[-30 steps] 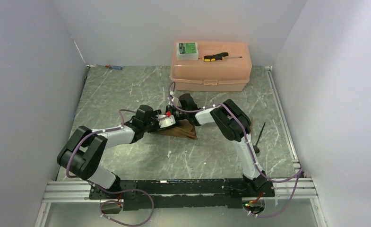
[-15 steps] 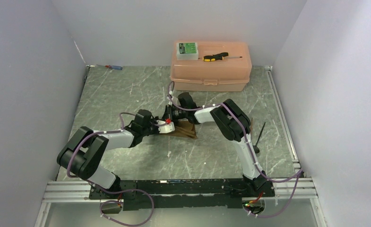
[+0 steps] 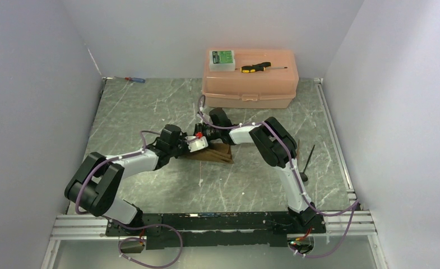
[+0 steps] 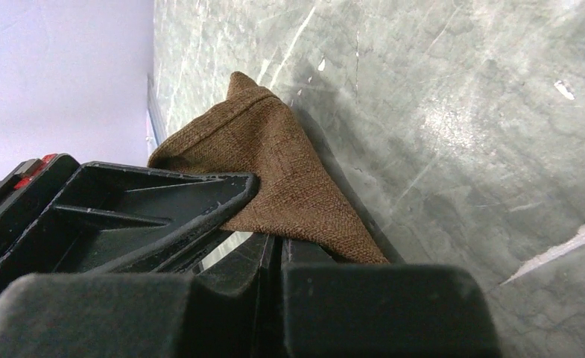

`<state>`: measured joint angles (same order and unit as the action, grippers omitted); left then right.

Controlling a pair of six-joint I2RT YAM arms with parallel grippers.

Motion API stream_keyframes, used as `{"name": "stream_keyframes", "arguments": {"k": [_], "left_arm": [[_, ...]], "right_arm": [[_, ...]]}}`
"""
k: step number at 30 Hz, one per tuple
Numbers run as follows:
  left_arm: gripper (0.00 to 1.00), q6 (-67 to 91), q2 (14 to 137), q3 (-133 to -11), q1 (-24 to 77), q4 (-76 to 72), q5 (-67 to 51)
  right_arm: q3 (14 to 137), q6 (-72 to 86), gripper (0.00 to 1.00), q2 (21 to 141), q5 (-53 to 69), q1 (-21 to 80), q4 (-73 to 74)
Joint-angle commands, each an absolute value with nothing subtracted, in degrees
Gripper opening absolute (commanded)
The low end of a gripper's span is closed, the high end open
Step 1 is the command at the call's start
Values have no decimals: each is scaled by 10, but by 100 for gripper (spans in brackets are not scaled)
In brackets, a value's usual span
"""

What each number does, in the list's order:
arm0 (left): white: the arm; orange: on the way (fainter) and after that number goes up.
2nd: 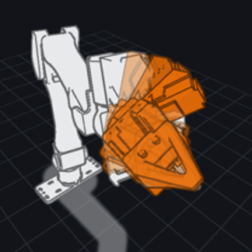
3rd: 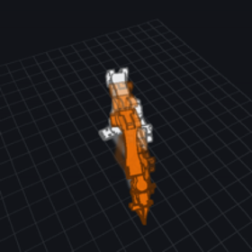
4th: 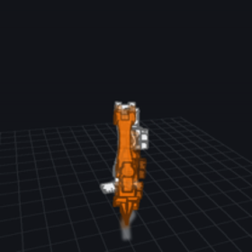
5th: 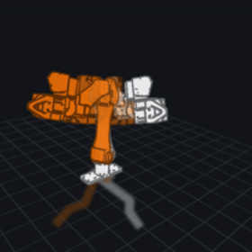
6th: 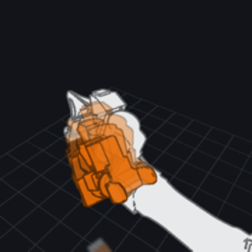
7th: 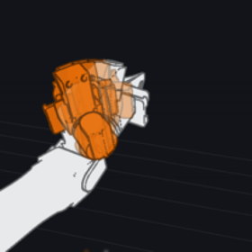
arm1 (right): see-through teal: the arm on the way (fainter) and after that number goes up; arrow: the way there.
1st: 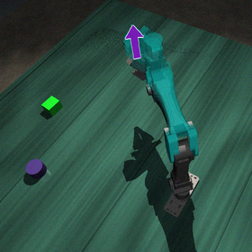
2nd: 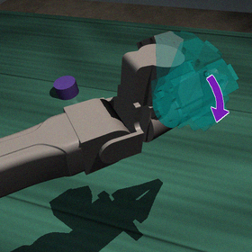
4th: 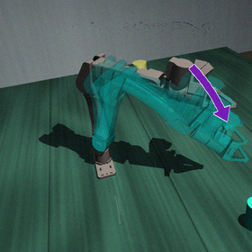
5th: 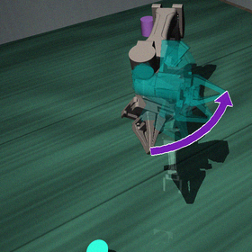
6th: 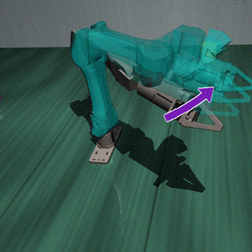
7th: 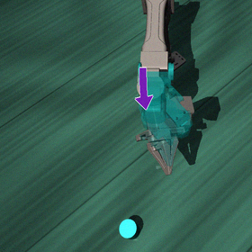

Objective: Fold the napkin into a case and place the utensils inside
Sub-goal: Fold the 2/3-rectangle-folded napkin at the center of the board.

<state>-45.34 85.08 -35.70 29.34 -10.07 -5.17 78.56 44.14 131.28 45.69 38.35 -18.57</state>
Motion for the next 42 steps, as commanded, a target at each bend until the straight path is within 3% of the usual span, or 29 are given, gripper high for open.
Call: {"name": "stream_keyframes", "arguments": {"k": [1, 23, 42], "left_arm": [[3, -446, 820, -356, 301, -99, -76], [3, -413, 800, -381, 301, -106, -46], [6, -438, 808, -355, 301, -129, -72]], "right_arm": [[818, 447, 0, 1317, 453, 389, -180], [826, 401, 0, 1356, 423, 395, -96], [846, 437, 0, 1323, 442, 396, -136]]}}
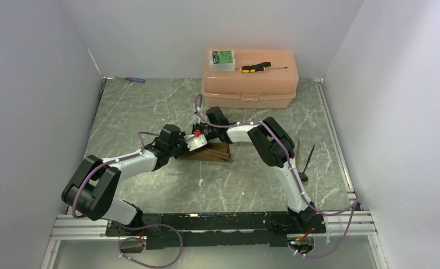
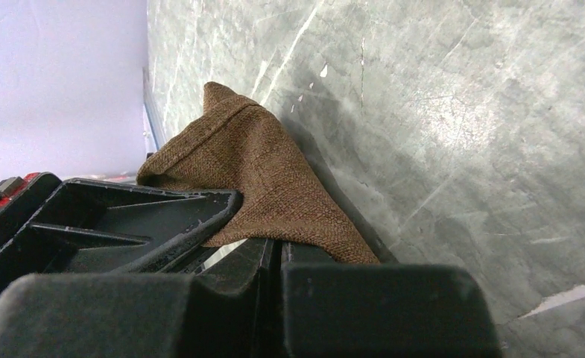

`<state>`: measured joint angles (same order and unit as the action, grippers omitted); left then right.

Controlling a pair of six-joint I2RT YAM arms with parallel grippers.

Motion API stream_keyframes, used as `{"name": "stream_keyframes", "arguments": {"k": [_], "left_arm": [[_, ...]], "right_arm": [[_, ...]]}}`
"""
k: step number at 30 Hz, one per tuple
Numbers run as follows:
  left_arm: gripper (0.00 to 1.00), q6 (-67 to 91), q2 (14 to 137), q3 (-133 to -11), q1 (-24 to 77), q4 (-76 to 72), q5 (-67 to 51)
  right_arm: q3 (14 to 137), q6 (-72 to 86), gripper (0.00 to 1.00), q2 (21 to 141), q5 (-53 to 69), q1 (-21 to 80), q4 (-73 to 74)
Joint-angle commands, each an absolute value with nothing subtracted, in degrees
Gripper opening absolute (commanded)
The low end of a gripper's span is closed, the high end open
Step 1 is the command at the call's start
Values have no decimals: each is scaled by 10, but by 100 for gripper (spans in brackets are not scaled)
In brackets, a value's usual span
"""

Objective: Fold the napkin into a case and place the utensils inside
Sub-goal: Fold the 2/3-rectangle-folded napkin at the center of the board.

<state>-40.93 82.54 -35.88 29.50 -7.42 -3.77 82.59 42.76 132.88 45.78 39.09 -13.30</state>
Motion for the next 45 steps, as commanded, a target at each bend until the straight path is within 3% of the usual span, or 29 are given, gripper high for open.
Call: {"name": "stream_keyframes", "arguments": {"k": [1, 16, 24, 28, 36, 43, 45], "left_arm": [[7, -448, 810, -348, 301, -136, -75], [11, -636, 844, -265, 305, -124, -131], [3, -676, 879, -281, 300, -30, -138], [3, -694, 896, -281, 299, -15, -138], [3, -729, 919, -304, 312, 26, -149], [3, -719, 919, -319, 312, 58, -144], [3, -714, 919, -320, 312, 58, -145]], "right_arm": [[854, 442, 0, 1325, 447, 396, -140], [871, 529, 0, 1399, 551, 388, -254], [787, 560, 28, 1342, 570, 359, -368], [771, 577, 50, 1312, 589, 342, -416], [745, 605, 45, 1296, 597, 321, -457], [623, 381, 58, 1133, 553, 226, -302], [575, 317, 66, 1082, 530, 208, -273]]}}
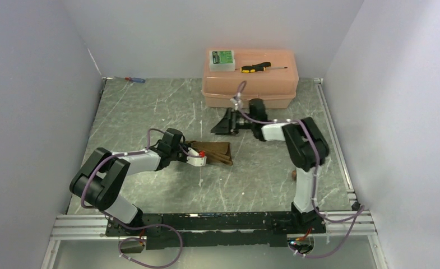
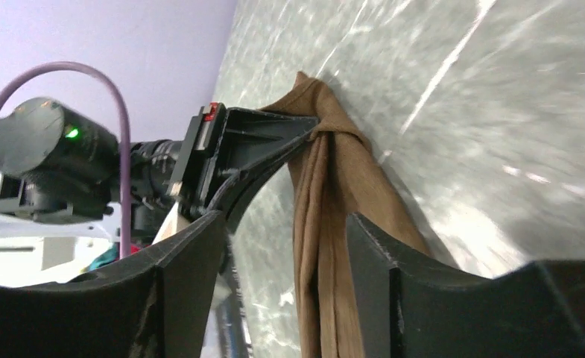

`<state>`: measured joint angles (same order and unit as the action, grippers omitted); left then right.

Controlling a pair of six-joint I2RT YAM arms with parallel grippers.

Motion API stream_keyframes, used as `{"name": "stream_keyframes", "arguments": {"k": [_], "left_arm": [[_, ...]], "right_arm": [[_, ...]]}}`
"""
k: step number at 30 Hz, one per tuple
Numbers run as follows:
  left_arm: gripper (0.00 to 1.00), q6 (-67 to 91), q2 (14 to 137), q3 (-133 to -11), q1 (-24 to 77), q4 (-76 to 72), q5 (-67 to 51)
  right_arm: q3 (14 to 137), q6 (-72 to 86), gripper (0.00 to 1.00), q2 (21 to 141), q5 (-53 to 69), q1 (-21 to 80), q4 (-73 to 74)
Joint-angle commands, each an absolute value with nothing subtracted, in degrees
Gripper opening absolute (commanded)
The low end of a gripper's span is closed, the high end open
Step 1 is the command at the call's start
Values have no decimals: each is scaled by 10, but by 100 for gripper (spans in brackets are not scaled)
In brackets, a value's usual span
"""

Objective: Fold the napkin into a case and place the utensils inside
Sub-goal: Fold the 2/3-rectangle-folded napkin at the center of the board.

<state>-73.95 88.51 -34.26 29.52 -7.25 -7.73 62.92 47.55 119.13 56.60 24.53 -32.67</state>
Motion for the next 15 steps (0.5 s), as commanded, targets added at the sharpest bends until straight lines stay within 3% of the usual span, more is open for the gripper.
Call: {"name": "stream_keyframes", "arguments": {"k": [1, 3, 5, 10, 15], "left_arm": [[3, -713, 920, -321, 312, 57, -144], [3, -711, 920, -320, 312, 58, -145], [3, -710, 920, -320, 312, 59, -148], [3, -703, 918, -318, 312, 56, -145], [3, -702, 914, -311, 311, 43, -140]], "right_arm": [[549, 280, 69, 1053, 517, 202, -265], [492, 194, 77, 996, 491, 201, -250], [433, 102, 79, 938, 465, 215, -245], [342, -52, 80, 845, 451, 246, -260], [333, -136, 79, 839, 436, 284, -221]]}}
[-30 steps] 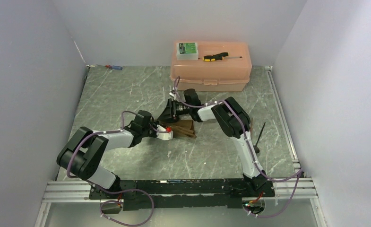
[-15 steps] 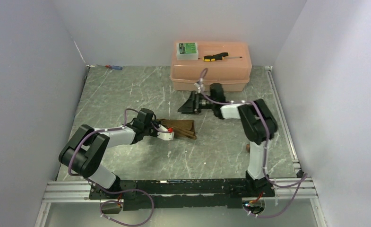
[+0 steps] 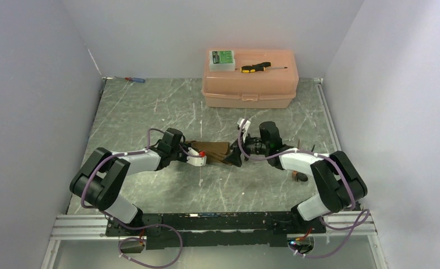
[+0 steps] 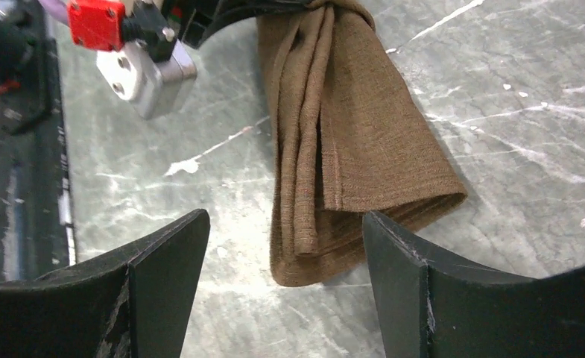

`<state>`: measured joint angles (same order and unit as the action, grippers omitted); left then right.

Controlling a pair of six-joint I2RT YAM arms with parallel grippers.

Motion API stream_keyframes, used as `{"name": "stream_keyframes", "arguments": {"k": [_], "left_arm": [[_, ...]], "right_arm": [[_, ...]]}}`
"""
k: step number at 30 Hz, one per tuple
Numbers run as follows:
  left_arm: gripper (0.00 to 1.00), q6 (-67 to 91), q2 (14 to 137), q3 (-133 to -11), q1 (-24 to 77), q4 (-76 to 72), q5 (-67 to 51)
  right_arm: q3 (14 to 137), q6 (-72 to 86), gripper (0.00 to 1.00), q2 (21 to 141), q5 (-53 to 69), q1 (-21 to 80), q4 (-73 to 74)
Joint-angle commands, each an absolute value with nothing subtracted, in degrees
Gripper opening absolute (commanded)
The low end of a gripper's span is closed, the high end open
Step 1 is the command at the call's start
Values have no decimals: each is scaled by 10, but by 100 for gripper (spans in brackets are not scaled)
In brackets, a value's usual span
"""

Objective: Fold the napkin into a case and place the utensils inside
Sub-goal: Fold the 2/3-rectangle-folded napkin at the center of the board.

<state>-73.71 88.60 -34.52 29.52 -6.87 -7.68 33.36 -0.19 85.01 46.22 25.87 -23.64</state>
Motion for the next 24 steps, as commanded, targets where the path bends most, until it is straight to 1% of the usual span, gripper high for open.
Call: {"name": "stream_keyframes", "arguments": {"k": [1, 8, 10, 12, 13, 14, 16, 17, 19, 20, 24], "left_arm": [[3, -703, 913, -310, 311, 40, -138], [3, -710, 904, -295, 311, 19, -128], [3, -708, 902, -295, 311, 20, -127], [3, -704, 900, -294, 311, 16, -125], [3, -704, 899, -293, 311, 12, -123], [3, -703, 898, -292, 311, 8, -120], [3, -702, 897, -291, 311, 4, -113], [3, -701, 896, -290, 311, -8, -109], [3, -698, 894, -292, 311, -18, -105], [3, -697, 893, -293, 312, -21, -103], [3, -694, 884, -294, 312, -37, -103]], "right_arm": [[337, -154, 78, 843, 425, 295, -210], [366, -241, 76, 882, 331, 354, -158], [376, -256, 73, 895, 318, 361, -152], [381, -255, 67, 906, 307, 366, -163], [384, -254, 61, 913, 302, 368, -166], [391, -252, 51, 919, 301, 369, -165], [414, -248, 25, 935, 297, 370, -158], [423, -250, 15, 940, 298, 370, -150], [442, -253, 1, 946, 306, 370, -133], [450, -253, 0, 946, 311, 369, -122], [510, -247, 0, 963, 352, 358, -36]]}}
